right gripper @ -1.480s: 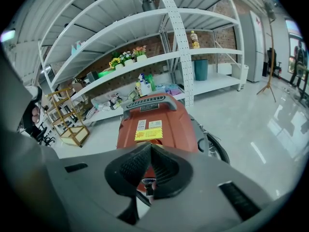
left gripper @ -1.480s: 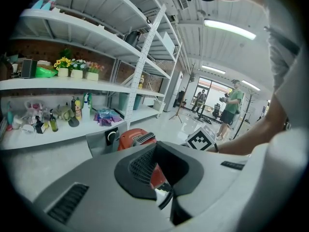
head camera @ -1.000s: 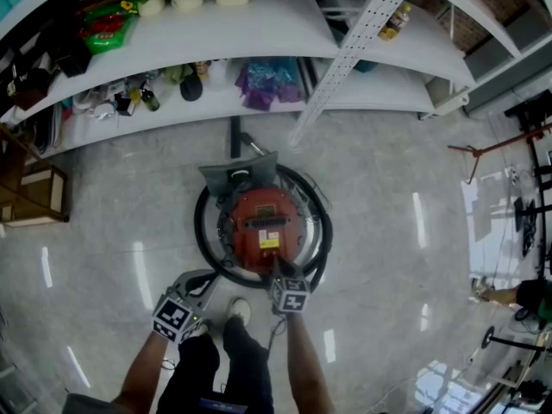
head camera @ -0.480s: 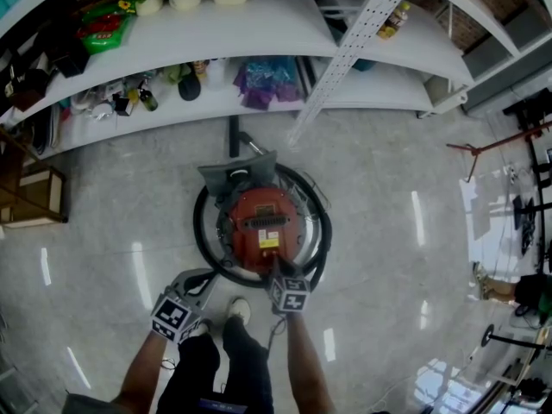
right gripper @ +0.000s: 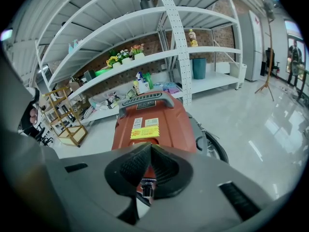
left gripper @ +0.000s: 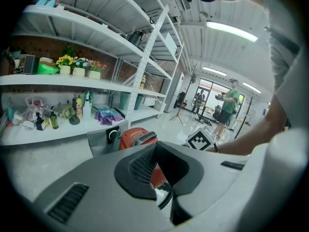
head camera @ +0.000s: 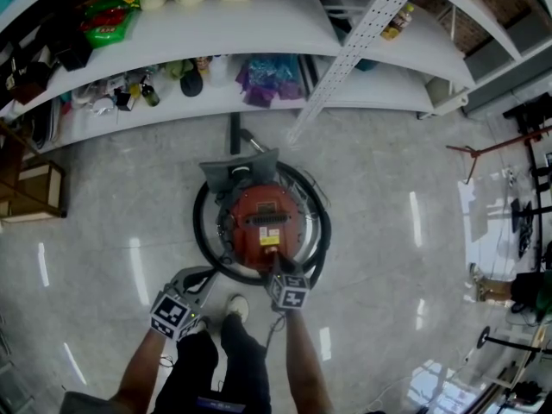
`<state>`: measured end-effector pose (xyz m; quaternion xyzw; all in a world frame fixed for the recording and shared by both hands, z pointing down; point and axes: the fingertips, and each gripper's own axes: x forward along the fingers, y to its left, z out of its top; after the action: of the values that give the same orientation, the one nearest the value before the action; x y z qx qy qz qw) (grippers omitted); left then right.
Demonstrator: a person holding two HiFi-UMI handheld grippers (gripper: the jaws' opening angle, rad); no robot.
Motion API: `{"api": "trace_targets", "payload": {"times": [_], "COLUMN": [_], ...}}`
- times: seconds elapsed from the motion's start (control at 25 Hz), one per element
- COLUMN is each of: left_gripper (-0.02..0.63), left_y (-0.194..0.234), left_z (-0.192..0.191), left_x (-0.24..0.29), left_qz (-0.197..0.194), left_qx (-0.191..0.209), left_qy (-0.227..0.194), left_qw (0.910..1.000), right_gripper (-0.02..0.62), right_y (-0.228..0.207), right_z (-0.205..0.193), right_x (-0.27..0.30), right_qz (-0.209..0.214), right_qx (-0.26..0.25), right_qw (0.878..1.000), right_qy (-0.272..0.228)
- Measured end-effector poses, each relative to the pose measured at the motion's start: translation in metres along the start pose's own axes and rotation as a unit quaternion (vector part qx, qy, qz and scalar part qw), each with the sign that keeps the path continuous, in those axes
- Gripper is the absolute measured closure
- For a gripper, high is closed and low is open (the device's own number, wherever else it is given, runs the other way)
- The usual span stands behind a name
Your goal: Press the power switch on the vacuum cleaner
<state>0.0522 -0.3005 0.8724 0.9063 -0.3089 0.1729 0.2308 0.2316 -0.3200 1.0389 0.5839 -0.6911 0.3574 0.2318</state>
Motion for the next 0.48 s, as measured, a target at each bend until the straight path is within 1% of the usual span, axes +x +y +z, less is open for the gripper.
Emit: {"api": "trace_targets", "payload": {"times": [0.24,0.32,0.48], "left_gripper": [0.600,0.600,0.600], "left_y": [0.0035,0.0029,-0.0003], "left_z": [0.0036,0.0049,0.0072], "left_x": [-0.0025,-0.0033,-0.0060], "left_qz": [0.003,0.004,0.002], "left_qx": [0.002,0.004,0.008], "left_qy": [-0.004,-0.005,-0.006], "left_qw": [1.0000,1.0000,0.9999], "right_gripper": [0.583,0.583,0.583], "right_y": [-0.0011,-0.0004,0.0048], "right_z": [0.0031,-0.0013,-0.0024], "right_x": [-0.0005,0.0001,-0.0049], "right_qz": [0.000,0.003,0.006], "right_qx": [0.018,0.024,0.016], "right_qw": [1.000,1.000,1.000], "right_qy": [-0.008,-0.001,0.002]}}
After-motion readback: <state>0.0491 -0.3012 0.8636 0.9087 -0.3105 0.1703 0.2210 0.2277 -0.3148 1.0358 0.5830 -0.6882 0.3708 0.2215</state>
